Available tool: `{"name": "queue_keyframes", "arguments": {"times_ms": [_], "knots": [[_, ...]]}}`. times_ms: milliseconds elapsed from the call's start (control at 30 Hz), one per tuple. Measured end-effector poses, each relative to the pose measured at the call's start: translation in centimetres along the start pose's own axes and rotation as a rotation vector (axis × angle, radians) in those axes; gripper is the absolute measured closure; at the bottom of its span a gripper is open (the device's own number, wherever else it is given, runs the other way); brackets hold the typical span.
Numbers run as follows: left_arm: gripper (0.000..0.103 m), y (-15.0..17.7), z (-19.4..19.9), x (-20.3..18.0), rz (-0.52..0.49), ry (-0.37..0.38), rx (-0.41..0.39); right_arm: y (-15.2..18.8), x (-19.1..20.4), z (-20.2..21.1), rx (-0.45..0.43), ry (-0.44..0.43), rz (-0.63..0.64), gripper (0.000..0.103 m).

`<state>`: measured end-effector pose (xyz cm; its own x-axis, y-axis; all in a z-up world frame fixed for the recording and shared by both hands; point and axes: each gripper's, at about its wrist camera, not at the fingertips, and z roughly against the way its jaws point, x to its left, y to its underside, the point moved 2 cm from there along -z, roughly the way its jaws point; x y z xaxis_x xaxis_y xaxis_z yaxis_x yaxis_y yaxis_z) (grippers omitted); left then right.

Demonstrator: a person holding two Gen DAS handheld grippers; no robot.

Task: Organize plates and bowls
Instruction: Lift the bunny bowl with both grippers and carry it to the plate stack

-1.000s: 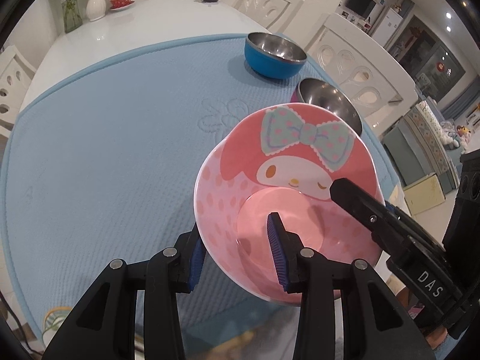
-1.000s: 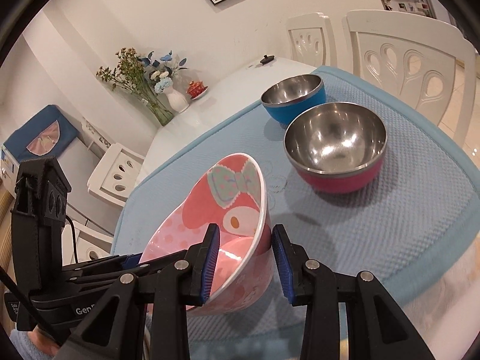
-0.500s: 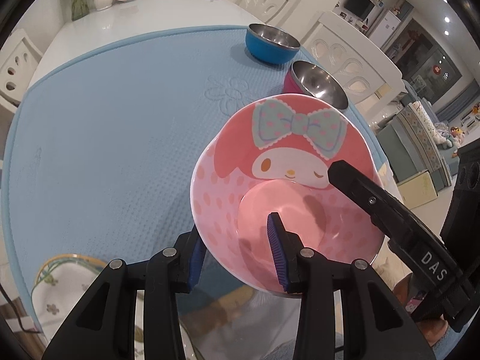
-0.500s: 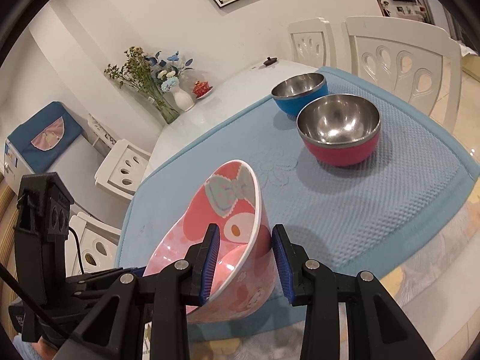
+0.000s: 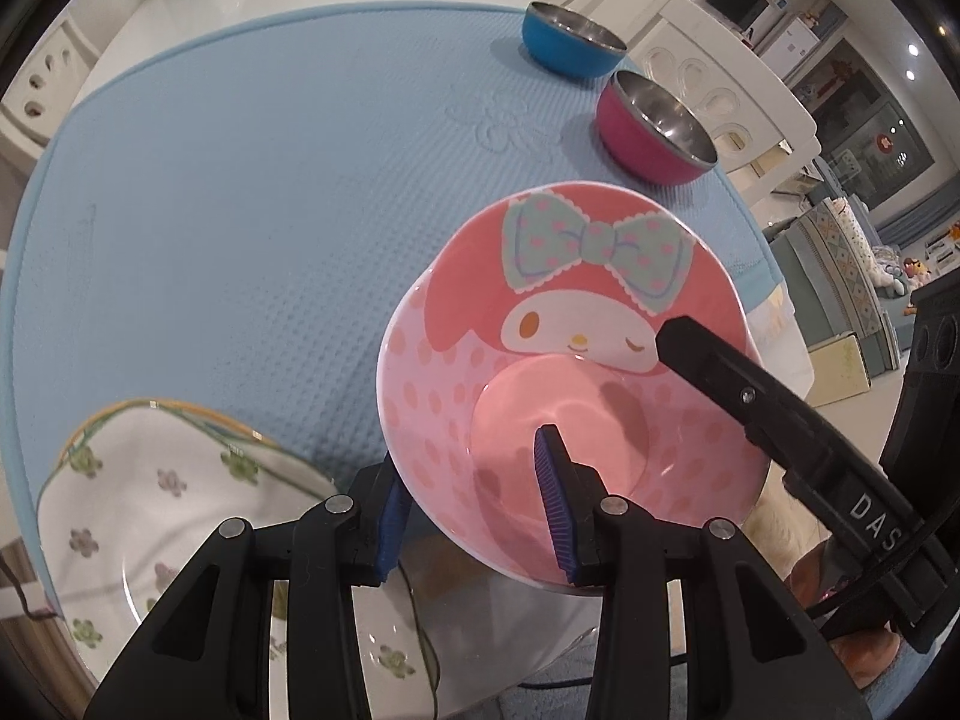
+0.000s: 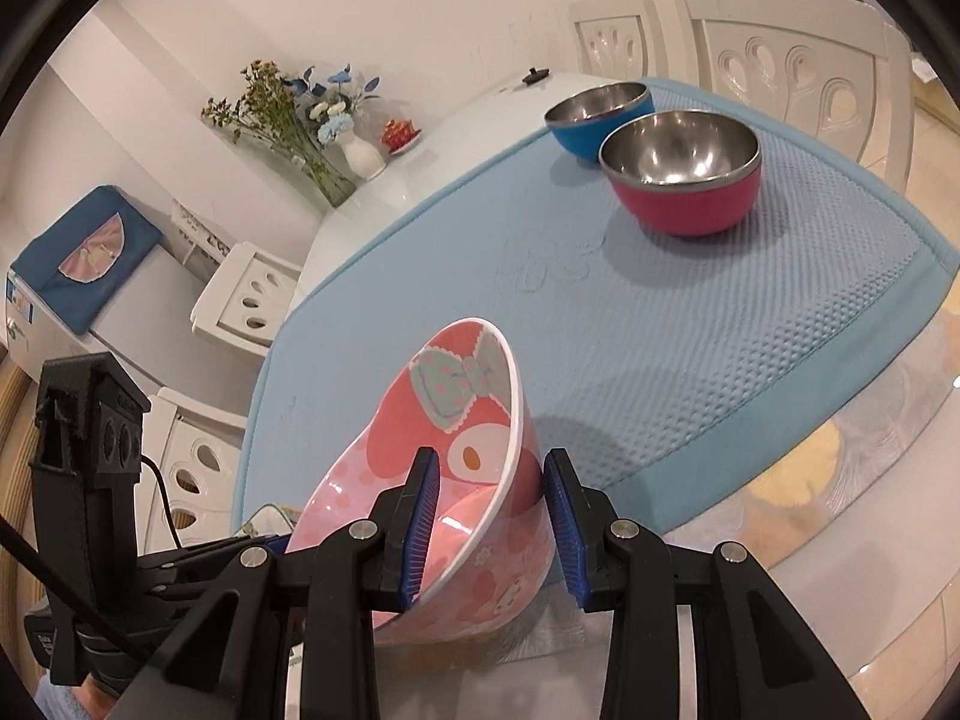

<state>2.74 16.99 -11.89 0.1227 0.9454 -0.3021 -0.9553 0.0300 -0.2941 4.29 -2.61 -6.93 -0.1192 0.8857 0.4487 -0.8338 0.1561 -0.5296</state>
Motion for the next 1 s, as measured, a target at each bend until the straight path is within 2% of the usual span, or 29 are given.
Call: {"name": "queue_keyframes", "arguments": {"times_ms": [167,433,600,700,767,833,933,1000], "knots": [[0.068,0.8,-0.5,0.0,0.004,0.006,0.019,0.5,0.0,-0.3,0.023,0.007,-0.004,0.067],[0.068,1.3,-0.9,0.0,0.026,0.050,0.032,1.3,-2.2,-1.0,0.089,0.006,-0.101,0.067],[0.066,1.8,-1.1,-0.2,0.040,0.056,0.046,1.9,-4.2,-1.3,0.156,-0.013,-0.229,0.067],[0.066,1.8,-0.5,0.0,0.051,0.053,0.029,2.1,-5.0,-1.0,0.165,-0.028,-0.283,0.066],[0.057,1.8,0.0,0.3,0.071,0.067,0.019,2.2,-5.3,-0.5,0.157,-0.010,-0.290,0.049],[0.054,1.7,0.6,0.7,0.086,0.091,0.012,2.3,-5.7,0.3,0.140,0.007,-0.308,0.041],[0.045,1.7,1.5,1.2,0.084,0.101,-0.010,2.6,-6.4,1.4,0.132,0.009,-0.350,0.040],[0.043,1.6,2.2,1.5,0.084,0.086,-0.032,2.9,-7.0,2.3,0.117,0.023,-0.377,0.039]]}}
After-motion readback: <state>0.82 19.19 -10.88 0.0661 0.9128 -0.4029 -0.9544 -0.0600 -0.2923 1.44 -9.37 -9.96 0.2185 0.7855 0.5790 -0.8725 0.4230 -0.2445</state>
